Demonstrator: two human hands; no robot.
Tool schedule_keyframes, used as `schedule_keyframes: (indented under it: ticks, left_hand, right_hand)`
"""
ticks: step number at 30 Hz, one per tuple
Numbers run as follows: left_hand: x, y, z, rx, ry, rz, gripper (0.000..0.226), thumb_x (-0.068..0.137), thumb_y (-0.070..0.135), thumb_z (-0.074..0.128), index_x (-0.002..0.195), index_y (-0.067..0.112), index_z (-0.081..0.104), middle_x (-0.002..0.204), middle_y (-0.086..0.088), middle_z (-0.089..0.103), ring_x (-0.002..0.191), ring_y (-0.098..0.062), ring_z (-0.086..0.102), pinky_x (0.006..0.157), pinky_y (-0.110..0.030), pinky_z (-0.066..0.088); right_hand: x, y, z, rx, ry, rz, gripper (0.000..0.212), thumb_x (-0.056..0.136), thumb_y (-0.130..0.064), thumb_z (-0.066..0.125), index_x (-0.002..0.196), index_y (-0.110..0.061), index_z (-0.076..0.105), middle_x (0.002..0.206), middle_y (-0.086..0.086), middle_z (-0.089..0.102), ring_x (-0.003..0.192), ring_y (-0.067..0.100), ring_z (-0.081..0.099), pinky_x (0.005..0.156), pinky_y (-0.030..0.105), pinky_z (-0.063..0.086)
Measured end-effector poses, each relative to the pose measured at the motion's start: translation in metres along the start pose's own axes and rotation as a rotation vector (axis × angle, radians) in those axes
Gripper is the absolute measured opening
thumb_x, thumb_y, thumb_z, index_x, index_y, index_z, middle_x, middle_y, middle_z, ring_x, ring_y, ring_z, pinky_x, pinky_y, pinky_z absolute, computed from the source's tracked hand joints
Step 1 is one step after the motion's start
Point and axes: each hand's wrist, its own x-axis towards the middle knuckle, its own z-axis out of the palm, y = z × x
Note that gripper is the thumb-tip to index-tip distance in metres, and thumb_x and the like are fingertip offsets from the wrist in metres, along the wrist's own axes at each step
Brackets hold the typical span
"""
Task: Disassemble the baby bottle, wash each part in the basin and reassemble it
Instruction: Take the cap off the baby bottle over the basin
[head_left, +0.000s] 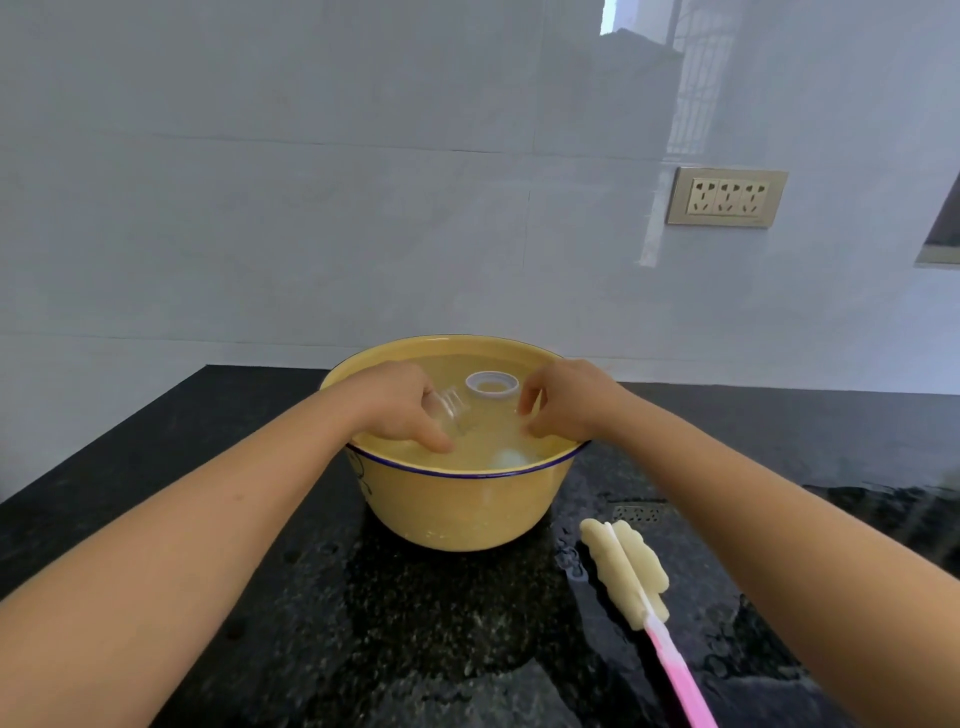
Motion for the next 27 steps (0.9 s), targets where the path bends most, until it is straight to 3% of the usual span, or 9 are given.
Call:
schedule_keyframes:
  ticks: [6, 10, 12, 15, 18, 20, 24, 27]
  left_hand:
    - [0.011, 0.009, -0.002, 0.16, -0.143, 0.007, 0.035, 0.075, 0.044, 0.071, 0.067, 0.019, 0.047, 0.066, 0.007, 0.046, 0.063, -0.012, 0.044, 0.06, -0.026, 0.036]
    - [0.015, 0.012, -0.001, 0.185, -0.231, 0.015, 0.036, 0.08, 0.044, 0.067, 0.097, 0.012, 0.059, 0.086, 0.003, 0.056, 0.084, -0.019, 0.051, 0.074, -0.028, 0.041]
    - [0.016, 0.014, 0.001, 0.184, -0.267, 0.016, 0.048, 0.081, 0.044, 0.065, 0.115, 0.01, 0.059, 0.101, 0.0, 0.057, 0.091, -0.02, 0.051, 0.08, -0.028, 0.042]
    - [0.017, 0.012, 0.007, 0.155, -0.29, 0.015, 0.051, 0.084, 0.04, 0.063, 0.122, 0.007, 0.056, 0.11, -0.004, 0.059, 0.093, -0.019, 0.05, 0.084, -0.028, 0.042]
    - [0.017, 0.008, 0.008, 0.106, -0.278, 0.014, 0.06, 0.083, 0.041, 0.063, 0.132, 0.009, 0.05, 0.116, -0.003, 0.059, 0.104, -0.021, 0.054, 0.091, -0.031, 0.044]
    - [0.015, 0.007, 0.005, 0.03, -0.238, 0.02, 0.061, 0.079, 0.041, 0.068, 0.132, 0.015, 0.05, 0.125, 0.0, 0.057, 0.111, -0.019, 0.052, 0.096, -0.031, 0.042]
    - [0.01, 0.004, -0.005, -0.271, -0.152, 0.025, 0.046, 0.069, 0.044, 0.077, 0.109, 0.025, 0.064, 0.107, 0.009, 0.059, 0.105, -0.014, 0.052, 0.088, -0.03, 0.041]
    - [0.007, 0.003, -0.01, -0.42, -0.114, 0.01, 0.047, 0.065, 0.044, 0.078, 0.107, 0.027, 0.064, 0.11, 0.008, 0.058, 0.107, -0.016, 0.05, 0.082, -0.033, 0.04]
  right_hand:
    - [-0.003, 0.0, 0.002, 0.079, 0.046, 0.011, 0.011, 0.081, -0.029, 0.061, 0.086, -0.023, 0.068, 0.085, -0.008, 0.06, 0.093, 0.016, 0.059, 0.083, 0.032, 0.051]
    - [-0.005, 0.0, 0.001, 0.13, 0.065, 0.002, 0.007, 0.081, -0.031, 0.063, 0.081, -0.024, 0.065, 0.084, -0.005, 0.061, 0.091, 0.018, 0.061, 0.082, 0.034, 0.052]
    - [-0.007, 0.001, 0.0, 0.183, 0.09, 0.003, 0.007, 0.081, -0.031, 0.063, 0.079, -0.025, 0.065, 0.08, -0.005, 0.061, 0.086, 0.017, 0.061, 0.077, 0.032, 0.052]
    - [-0.013, 0.004, -0.005, 0.29, 0.171, 0.008, 0.009, 0.081, -0.029, 0.063, 0.075, -0.023, 0.064, 0.067, -0.008, 0.058, 0.068, 0.01, 0.055, 0.06, 0.022, 0.044]
    - [-0.023, 0.011, -0.01, 0.365, 0.25, 0.025, 0.013, 0.082, -0.027, 0.063, 0.072, -0.019, 0.061, 0.061, -0.01, 0.052, 0.058, 0.004, 0.046, 0.052, 0.018, 0.033]
    - [-0.031, 0.016, -0.013, 0.44, 0.273, 0.043, 0.017, 0.082, -0.027, 0.063, 0.072, -0.014, 0.059, 0.059, -0.008, 0.048, 0.056, 0.005, 0.043, 0.051, 0.018, 0.031]
    - [-0.047, 0.028, -0.011, 0.514, 0.234, 0.108, 0.026, 0.085, -0.027, 0.059, 0.07, -0.006, 0.056, 0.058, -0.004, 0.045, 0.054, 0.009, 0.04, 0.052, 0.021, 0.031]
    - [-0.056, 0.037, -0.004, 0.531, 0.172, 0.178, 0.027, 0.086, -0.022, 0.05, 0.066, -0.005, 0.051, 0.058, 0.001, 0.042, 0.053, 0.014, 0.037, 0.052, 0.026, 0.031]
